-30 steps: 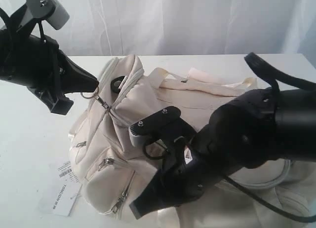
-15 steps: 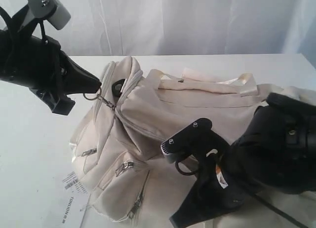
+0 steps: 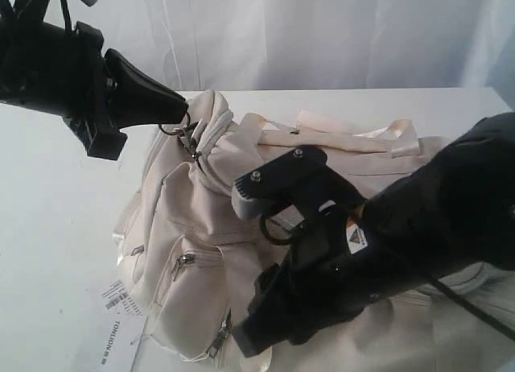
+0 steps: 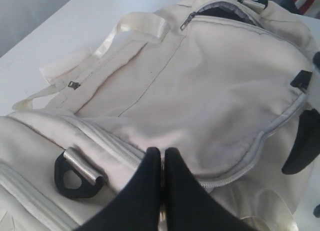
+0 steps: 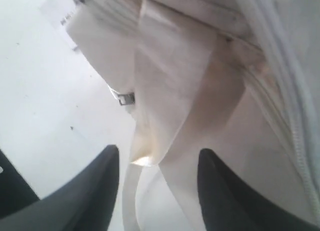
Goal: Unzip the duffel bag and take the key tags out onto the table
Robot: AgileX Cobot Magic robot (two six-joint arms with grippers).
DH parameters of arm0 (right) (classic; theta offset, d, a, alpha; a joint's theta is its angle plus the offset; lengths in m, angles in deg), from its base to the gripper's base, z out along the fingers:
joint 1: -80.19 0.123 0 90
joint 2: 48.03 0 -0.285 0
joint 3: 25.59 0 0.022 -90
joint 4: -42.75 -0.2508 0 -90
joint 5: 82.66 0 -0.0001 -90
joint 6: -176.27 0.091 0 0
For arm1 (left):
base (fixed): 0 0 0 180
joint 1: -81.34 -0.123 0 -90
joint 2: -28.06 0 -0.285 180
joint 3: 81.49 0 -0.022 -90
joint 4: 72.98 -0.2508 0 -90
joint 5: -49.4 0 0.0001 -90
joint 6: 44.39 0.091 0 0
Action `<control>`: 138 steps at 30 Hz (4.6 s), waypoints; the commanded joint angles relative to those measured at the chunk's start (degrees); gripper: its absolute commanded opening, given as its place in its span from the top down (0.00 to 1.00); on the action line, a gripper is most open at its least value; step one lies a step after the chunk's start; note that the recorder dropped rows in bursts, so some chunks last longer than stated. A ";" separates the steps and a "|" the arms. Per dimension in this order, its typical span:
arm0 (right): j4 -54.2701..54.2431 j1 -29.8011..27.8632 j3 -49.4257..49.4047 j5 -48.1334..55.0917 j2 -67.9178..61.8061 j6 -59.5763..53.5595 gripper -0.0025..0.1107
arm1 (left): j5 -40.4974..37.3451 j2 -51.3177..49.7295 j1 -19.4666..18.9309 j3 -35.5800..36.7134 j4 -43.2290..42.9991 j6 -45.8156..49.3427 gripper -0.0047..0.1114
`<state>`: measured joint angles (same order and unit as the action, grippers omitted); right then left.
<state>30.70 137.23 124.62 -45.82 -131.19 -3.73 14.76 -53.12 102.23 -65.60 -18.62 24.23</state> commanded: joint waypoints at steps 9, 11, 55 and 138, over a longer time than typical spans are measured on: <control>-1.26 -0.40 2.28 -20.00 6.76 -35.06 0.44 | -2.94 -3.06 -0.16 -1.34 1.70 0.37 0.96; -0.90 -0.40 2.28 -23.39 2.92 -36.47 0.44 | -4.47 -3.19 -0.16 -2.28 1.78 0.37 0.96; -1.24 -0.60 2.28 -25.12 -8.23 -29.13 0.98 | 16.08 -32.05 -0.16 -28.80 8.44 10.87 0.96; 69.77 -0.60 3.82 9.13 0.92 13.40 0.98 | -0.83 20.69 -0.16 12.61 -38.27 -44.44 0.96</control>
<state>94.78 136.63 126.93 -36.09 -130.42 5.70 14.27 -32.94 101.93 -53.42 -57.80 -19.82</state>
